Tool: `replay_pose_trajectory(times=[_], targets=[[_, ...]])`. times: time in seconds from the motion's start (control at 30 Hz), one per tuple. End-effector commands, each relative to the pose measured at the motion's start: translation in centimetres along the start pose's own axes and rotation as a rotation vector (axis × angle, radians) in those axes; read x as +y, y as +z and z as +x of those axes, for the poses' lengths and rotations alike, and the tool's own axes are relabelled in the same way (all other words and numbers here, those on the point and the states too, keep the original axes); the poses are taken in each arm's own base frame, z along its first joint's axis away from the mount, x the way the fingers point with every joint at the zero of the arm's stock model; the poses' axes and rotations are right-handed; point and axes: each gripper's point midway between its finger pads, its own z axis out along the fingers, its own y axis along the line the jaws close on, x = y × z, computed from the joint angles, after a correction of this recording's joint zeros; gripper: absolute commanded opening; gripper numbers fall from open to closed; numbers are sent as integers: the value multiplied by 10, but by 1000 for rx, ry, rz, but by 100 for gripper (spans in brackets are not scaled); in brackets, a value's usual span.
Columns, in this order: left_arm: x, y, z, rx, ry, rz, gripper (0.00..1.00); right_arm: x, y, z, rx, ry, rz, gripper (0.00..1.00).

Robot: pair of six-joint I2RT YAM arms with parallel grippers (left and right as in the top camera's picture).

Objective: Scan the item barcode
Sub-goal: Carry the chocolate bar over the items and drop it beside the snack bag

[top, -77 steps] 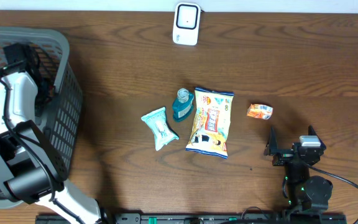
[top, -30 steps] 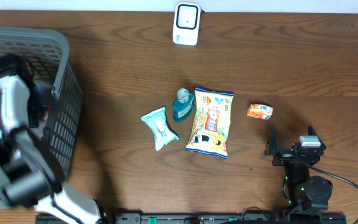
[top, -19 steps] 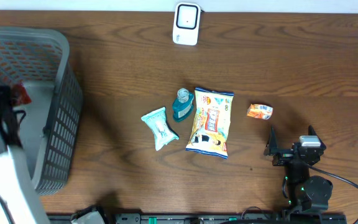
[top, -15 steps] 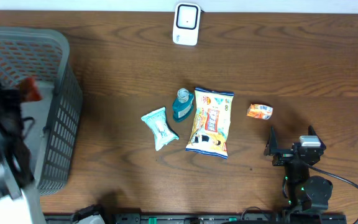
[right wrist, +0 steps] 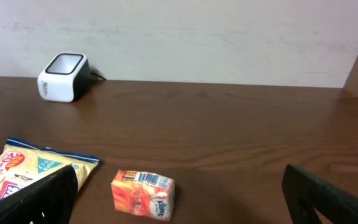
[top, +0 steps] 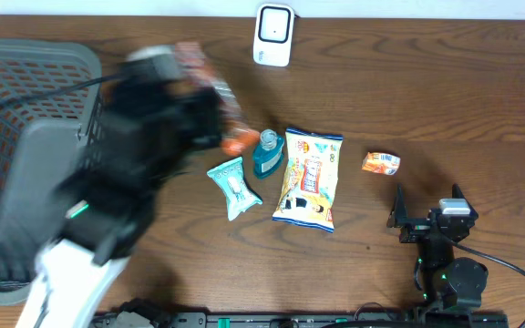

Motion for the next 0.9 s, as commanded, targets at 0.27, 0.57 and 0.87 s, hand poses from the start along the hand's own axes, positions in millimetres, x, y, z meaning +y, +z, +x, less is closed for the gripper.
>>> replay_pose_trajectory(times=[0.27,0.57,0.87], targets=[[-67,136,180,411,669,109,7,1,0,0,0,9,-4,99],[-43,194,269,597,616,35,7,1,0,0,0,9,-4,99],[-22,226,305,640,479,-49,48,1,0,0,0,9,-4,99]])
